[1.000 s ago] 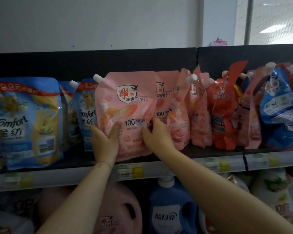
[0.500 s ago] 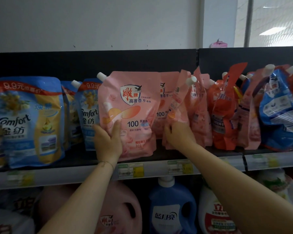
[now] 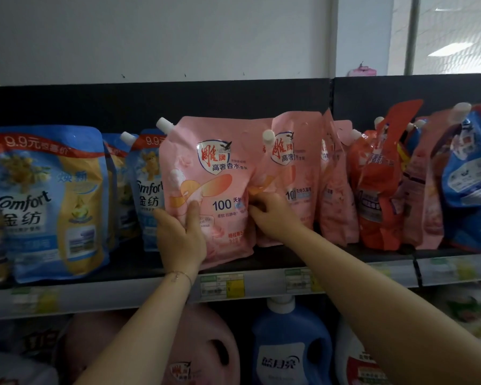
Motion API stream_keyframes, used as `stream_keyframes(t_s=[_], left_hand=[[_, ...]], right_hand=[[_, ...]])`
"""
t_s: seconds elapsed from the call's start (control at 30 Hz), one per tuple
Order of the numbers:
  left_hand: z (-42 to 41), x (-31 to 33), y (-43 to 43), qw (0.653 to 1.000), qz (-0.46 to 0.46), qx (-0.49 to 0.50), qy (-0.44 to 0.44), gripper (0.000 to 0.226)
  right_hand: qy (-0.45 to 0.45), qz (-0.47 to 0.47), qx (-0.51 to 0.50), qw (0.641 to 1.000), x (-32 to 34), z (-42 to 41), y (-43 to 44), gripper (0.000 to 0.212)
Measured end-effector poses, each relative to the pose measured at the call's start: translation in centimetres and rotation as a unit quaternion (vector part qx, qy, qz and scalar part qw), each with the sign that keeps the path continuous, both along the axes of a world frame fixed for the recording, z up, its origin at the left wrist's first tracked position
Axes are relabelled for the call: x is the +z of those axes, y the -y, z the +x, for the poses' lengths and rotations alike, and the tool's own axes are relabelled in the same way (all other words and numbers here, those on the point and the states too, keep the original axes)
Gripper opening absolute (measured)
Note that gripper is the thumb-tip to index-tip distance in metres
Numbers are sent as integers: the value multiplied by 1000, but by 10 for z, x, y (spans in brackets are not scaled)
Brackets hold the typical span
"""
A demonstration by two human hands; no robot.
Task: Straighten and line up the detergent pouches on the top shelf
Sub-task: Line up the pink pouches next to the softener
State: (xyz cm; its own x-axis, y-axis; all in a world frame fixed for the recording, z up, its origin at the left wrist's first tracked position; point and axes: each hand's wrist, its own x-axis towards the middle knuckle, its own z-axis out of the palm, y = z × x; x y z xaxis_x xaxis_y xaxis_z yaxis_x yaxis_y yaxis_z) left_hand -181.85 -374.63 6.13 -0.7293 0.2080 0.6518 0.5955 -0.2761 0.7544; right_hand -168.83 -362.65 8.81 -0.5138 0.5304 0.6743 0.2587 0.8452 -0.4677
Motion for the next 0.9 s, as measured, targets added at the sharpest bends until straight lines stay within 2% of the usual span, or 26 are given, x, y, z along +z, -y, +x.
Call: stream_keyframes(t_s=[0.07, 0.13, 0.17, 0.2, 0.33, 0.4, 0.53, 0.67, 0.77, 0.9], left_hand=[[1, 0, 1, 1000, -1, -2, 0, 43], [1, 1, 2, 1000, -3, -2, -2, 41], [1, 1, 2, 1000, -5, -1, -3, 41], [1, 1, 2, 1000, -6, 0, -4, 41], [0, 0, 0, 1000, -6, 4, -2, 32], [1, 0, 1, 1000, -6, 9, -2, 24], [3, 0, 2, 999, -17, 28, -20, 19], [3, -2, 4, 999, -12, 14, -33, 20], [1, -2, 3, 999, -9, 5, -40, 21], [-2, -3, 1, 999, -3, -12, -32, 21]], right_hand=[[-51, 138, -65, 987, -7, 7, 6, 20], [-89, 271, -146, 947, -10, 13, 6, 25], [-93, 303, -179, 931, -10, 14, 3, 32], [-80, 304, -192, 930, -8, 14, 1, 39], [10, 179, -144, 973, 2, 9, -5, 73], [37, 124, -156, 979, 7, 3, -9, 78], [78, 86, -197, 974, 17, -13, -19, 73], [167, 72, -237, 954, 28, -31, -21, 70], [170, 74, -197, 963, 28, -31, -19, 64], [181, 96, -156, 966, 28, -23, -18, 45]])
